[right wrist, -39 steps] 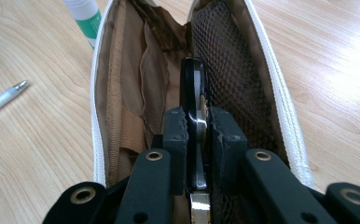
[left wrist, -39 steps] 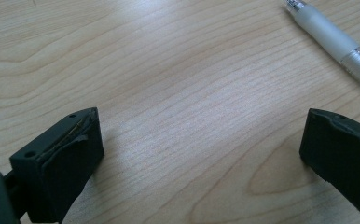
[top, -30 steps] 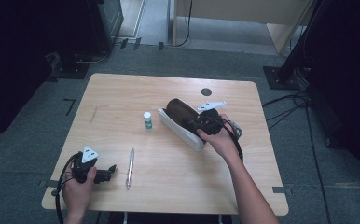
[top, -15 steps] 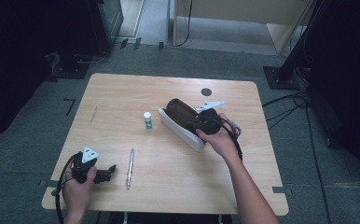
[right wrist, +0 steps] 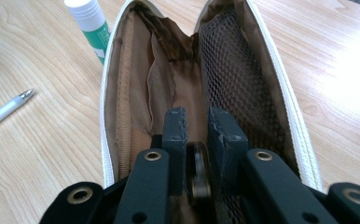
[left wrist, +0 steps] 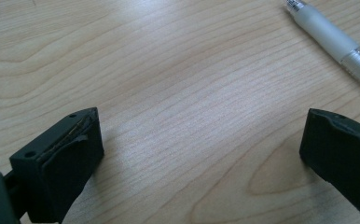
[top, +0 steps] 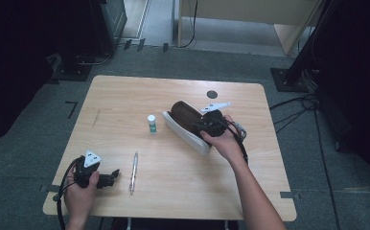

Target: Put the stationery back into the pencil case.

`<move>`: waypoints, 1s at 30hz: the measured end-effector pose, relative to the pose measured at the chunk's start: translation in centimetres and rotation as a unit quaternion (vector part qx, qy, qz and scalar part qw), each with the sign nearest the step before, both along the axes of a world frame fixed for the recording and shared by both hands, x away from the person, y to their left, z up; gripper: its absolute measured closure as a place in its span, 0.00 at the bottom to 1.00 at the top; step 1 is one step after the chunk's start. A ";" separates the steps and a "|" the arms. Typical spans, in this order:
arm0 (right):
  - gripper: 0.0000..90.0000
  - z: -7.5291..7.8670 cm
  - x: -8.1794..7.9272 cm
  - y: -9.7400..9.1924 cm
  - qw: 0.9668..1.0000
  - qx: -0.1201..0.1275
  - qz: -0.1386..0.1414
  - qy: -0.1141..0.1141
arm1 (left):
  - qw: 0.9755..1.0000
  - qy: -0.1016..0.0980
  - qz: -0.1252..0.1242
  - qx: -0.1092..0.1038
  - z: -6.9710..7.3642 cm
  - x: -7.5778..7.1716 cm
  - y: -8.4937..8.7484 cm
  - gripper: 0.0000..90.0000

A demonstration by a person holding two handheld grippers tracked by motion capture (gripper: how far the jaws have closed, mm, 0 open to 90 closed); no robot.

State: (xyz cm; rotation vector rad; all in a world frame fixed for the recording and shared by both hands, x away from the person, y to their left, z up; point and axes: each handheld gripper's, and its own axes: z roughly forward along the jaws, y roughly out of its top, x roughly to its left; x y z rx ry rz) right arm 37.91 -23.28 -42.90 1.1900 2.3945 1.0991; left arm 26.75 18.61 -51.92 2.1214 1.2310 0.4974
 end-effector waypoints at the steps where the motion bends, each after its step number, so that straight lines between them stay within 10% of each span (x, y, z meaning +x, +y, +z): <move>1: 0.89 0.0 0.0 0.0 1.000 0.000 0.001 0.002 | 1.000 0.000 0.000 0.000 0.0 0.0 0.0 0.00; 30: 0.92 3.5 -4.7 0.7 0.997 0.051 0.016 -0.047 | 1.000 -0.001 0.000 0.000 0.0 0.0 0.0 0.00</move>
